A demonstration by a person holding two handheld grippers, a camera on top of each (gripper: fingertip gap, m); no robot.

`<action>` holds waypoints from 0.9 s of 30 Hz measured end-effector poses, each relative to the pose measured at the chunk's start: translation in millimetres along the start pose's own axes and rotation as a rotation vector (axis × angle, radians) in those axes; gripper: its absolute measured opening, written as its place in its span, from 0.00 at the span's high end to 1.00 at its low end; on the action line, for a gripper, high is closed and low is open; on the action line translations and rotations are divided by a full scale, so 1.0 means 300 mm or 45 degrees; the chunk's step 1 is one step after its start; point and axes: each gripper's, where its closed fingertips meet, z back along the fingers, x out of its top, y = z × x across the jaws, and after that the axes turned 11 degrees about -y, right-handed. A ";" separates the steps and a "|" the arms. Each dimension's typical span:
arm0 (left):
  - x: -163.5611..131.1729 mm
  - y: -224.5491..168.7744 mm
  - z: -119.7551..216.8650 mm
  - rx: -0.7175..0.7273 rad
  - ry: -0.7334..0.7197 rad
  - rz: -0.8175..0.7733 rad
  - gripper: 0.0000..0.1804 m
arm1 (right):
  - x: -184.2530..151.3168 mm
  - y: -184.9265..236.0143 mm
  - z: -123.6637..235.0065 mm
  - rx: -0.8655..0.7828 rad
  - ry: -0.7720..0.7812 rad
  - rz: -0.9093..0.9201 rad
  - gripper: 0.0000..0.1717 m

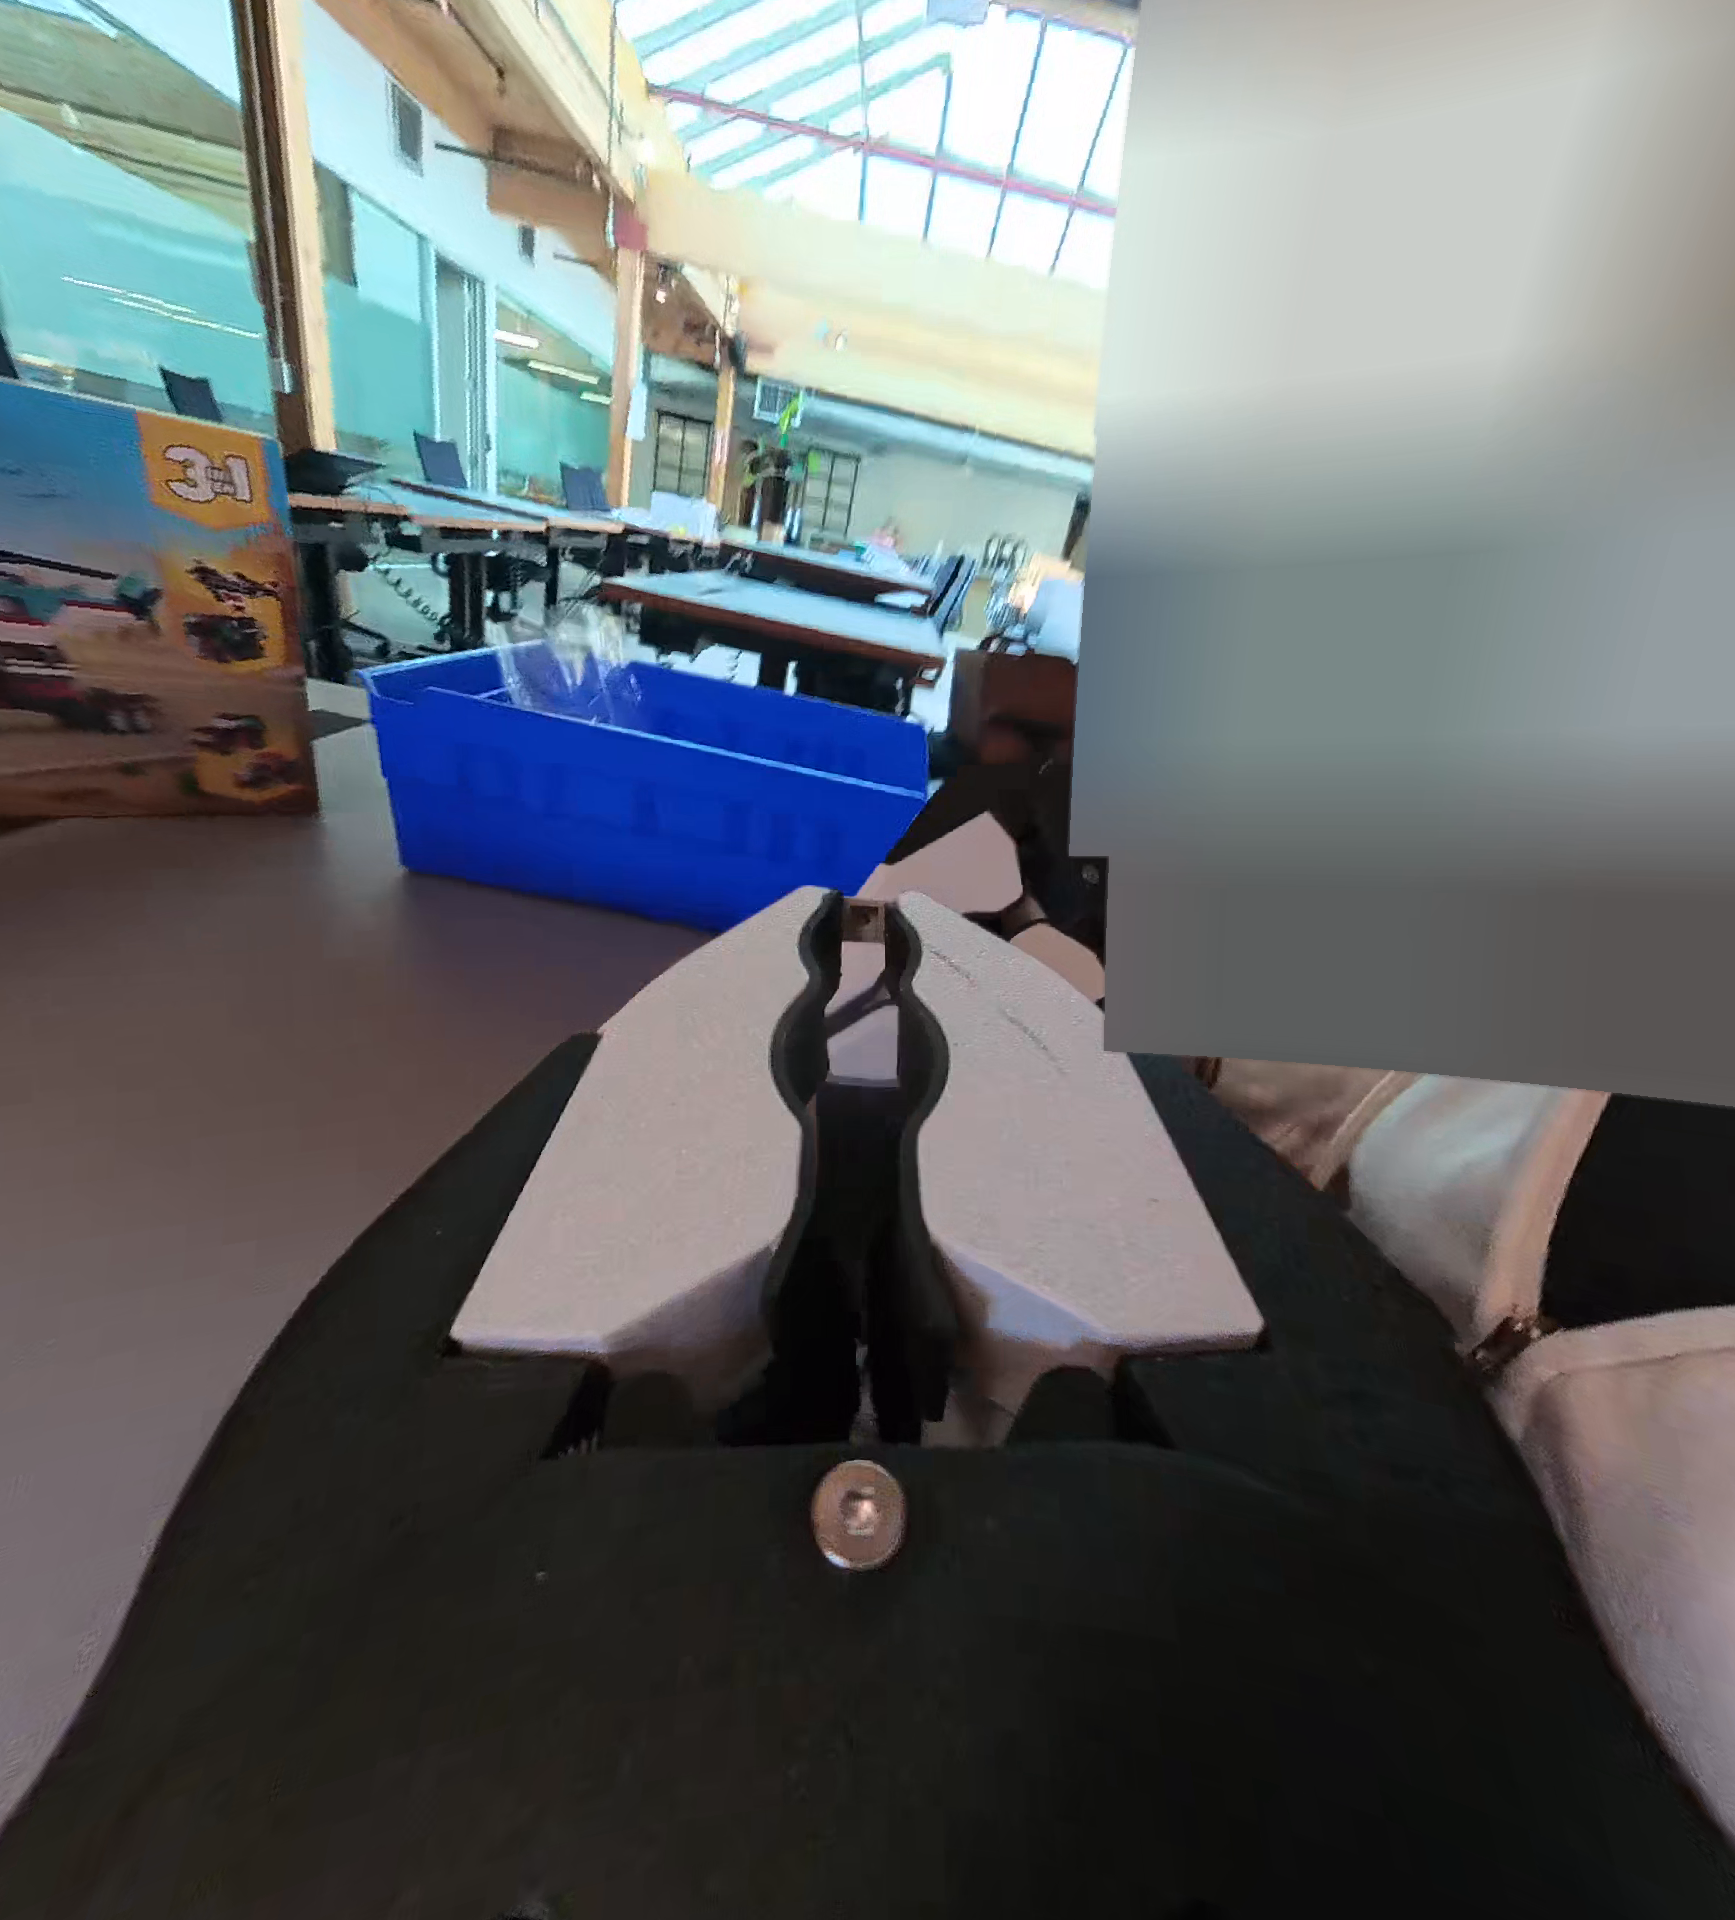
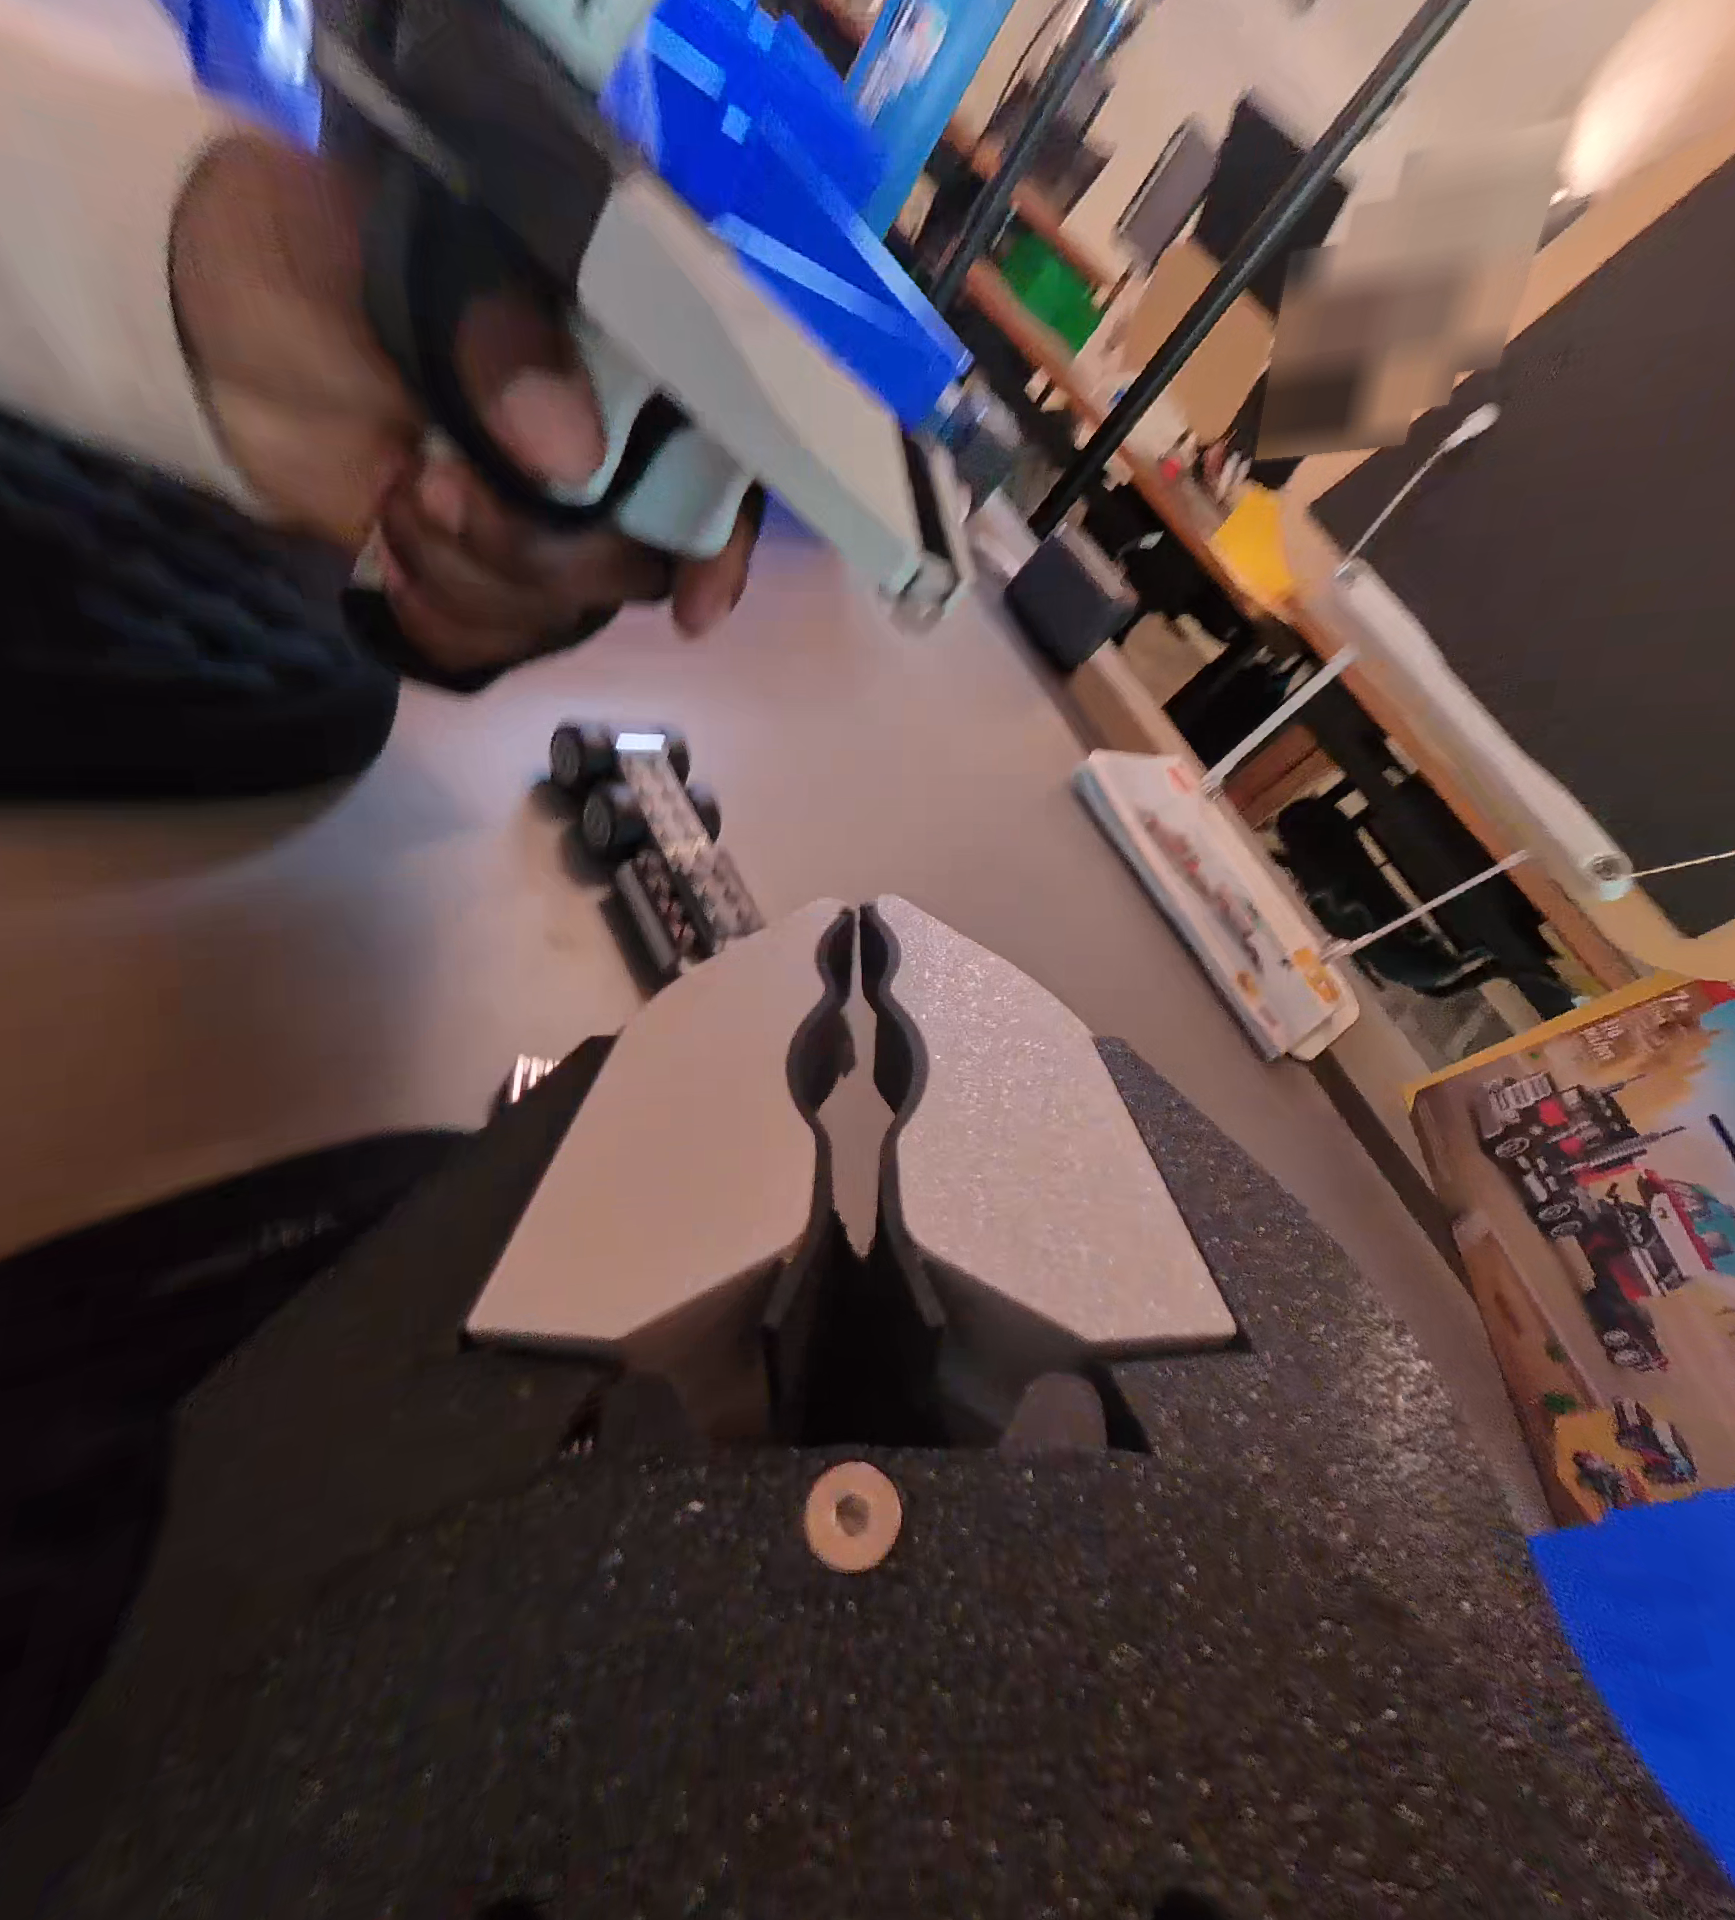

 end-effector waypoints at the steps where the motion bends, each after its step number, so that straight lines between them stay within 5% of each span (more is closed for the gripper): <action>1: 0.008 -0.002 0.000 -0.005 -0.031 0.041 0.96 | 0.024 -0.013 -0.001 -0.036 -0.046 -0.015 0.98; 9: -0.018 -0.015 -0.016 -0.003 0.011 0.045 0.96 | 0.100 -0.020 -0.041 -0.127 -0.006 0.330 0.89; 15: -0.035 -0.007 -0.019 0.051 0.070 -0.044 0.96 | 0.094 -0.042 -0.040 -0.179 0.057 0.397 0.96; 27: -0.045 -0.001 -0.022 0.082 0.086 0.013 0.96 | 0.099 -0.045 -0.036 -0.247 0.024 0.368 0.92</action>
